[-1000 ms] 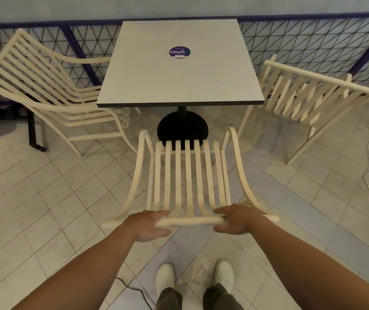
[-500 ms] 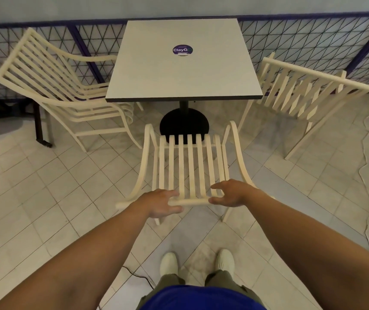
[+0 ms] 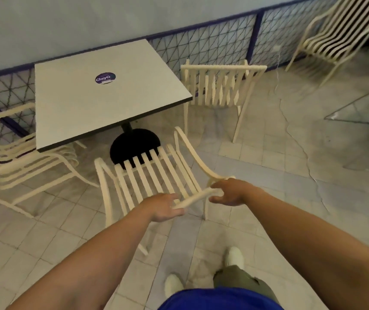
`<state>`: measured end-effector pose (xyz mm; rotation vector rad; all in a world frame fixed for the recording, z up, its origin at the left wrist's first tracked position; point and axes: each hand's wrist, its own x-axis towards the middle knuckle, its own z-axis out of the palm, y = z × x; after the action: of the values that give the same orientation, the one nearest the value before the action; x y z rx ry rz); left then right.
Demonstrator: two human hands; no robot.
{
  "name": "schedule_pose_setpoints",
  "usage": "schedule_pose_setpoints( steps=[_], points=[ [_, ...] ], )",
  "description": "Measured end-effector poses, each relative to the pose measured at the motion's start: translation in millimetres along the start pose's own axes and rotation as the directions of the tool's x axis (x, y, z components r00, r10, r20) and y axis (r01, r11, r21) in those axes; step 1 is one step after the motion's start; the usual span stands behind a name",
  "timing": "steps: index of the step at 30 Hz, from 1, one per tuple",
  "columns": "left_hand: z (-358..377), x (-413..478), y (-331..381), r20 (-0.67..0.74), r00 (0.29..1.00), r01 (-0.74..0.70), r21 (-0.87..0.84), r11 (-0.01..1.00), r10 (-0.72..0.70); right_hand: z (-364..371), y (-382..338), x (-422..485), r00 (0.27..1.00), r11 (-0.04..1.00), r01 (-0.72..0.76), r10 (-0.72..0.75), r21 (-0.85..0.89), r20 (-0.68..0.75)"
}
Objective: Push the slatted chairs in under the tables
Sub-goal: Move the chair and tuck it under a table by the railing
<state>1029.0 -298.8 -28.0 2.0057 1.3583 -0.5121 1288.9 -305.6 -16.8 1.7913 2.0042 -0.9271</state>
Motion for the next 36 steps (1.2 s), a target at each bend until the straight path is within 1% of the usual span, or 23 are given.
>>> schedule_pose_setpoints(
  steps=[4,8,11,17,21,24,29,36],
  points=[
    [-9,16,41,0.018,0.996,-0.093,0.067,0.993,0.092,0,42,-29,0.993,0.993,-0.113,0.114,0.019,-0.044],
    [-9,31,90,0.063,0.989,-0.144,0.149,0.978,0.136,0,87,-52,0.983,0.984,-0.158,0.166,0.087,-0.085],
    [-4,42,131,0.086,0.984,-0.168,0.175,0.970,0.155,1,126,-68,0.977,0.975,-0.175,0.189,0.137,-0.099],
    [10,78,228,0.124,0.978,-0.189,0.194,0.963,0.168,-1,227,-100,0.969,0.959,-0.213,0.231,0.188,-0.082],
    [16,104,293,0.121,0.978,-0.188,0.174,0.967,0.168,-13,294,-116,0.965,0.954,-0.234,0.251,0.189,-0.071],
    [13,121,332,0.103,0.980,-0.184,0.148,0.972,0.170,-25,331,-124,0.962,0.950,-0.252,0.267,0.185,-0.061],
    [1,149,368,0.099,0.982,-0.176,0.154,0.972,0.162,-44,370,-119,0.967,0.956,-0.237,0.250,0.172,-0.056],
    [-33,210,378,0.106,0.982,-0.169,0.140,0.976,0.155,-84,400,-70,0.977,0.967,-0.208,0.212,0.151,-0.013]
  ],
)
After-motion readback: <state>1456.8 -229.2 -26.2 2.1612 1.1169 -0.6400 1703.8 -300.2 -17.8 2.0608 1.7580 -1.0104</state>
